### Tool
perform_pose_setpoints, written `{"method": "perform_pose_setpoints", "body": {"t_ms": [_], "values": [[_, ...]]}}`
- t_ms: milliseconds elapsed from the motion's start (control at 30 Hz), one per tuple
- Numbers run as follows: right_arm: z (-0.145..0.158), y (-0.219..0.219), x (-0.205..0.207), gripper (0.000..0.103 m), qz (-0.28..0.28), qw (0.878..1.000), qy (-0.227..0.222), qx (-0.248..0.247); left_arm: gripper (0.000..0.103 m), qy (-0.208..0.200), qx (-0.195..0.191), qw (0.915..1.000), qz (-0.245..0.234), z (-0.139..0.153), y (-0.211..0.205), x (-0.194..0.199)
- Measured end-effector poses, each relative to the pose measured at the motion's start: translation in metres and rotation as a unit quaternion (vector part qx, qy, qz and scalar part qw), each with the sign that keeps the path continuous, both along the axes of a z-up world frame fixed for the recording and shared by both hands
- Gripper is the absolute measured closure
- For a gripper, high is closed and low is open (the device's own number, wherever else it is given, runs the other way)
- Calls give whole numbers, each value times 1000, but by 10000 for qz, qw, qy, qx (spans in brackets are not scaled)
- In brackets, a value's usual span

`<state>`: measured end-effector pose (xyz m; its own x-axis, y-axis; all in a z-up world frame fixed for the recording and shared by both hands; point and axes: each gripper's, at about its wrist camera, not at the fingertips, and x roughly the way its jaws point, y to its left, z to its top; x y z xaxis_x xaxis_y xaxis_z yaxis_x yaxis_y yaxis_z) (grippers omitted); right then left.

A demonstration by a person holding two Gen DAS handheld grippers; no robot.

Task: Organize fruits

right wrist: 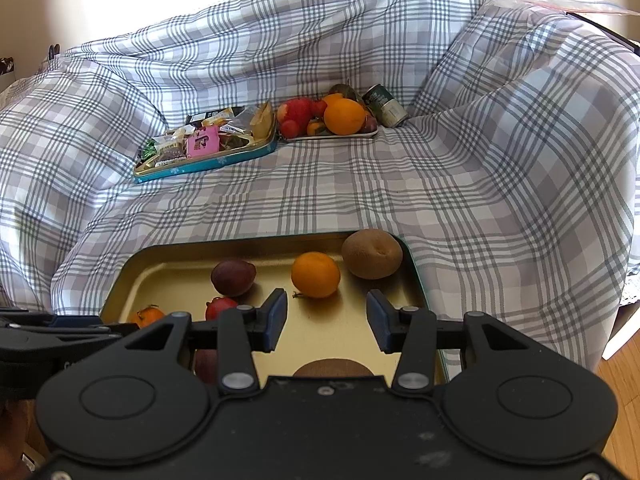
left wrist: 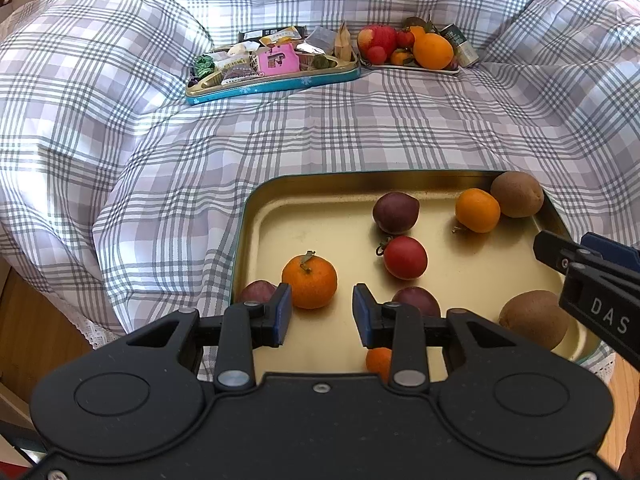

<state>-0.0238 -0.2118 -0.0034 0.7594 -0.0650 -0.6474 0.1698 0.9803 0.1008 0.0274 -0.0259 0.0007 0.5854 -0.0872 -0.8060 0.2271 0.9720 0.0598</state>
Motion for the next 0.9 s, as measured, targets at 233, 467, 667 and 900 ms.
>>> {"method": "perform_pose_setpoints", "body": {"t_ms": [233,467,667,900], "values": [[-1,2,-1,55,26,10000,35,-19,59,-7,-28,10000,1,0,0,-2],[-2,2,-2,55,51,10000,77,-24,59,0,-15,10000,-4,0,-1,-4],[-4,2,-2,55,59,9999,102,-25,59,2,-17,10000,-2,0,-1,-5],[-4,2,-2,55,60,9999,104,-27,59,47,-60,10000,40,-1,1,-6]]}}
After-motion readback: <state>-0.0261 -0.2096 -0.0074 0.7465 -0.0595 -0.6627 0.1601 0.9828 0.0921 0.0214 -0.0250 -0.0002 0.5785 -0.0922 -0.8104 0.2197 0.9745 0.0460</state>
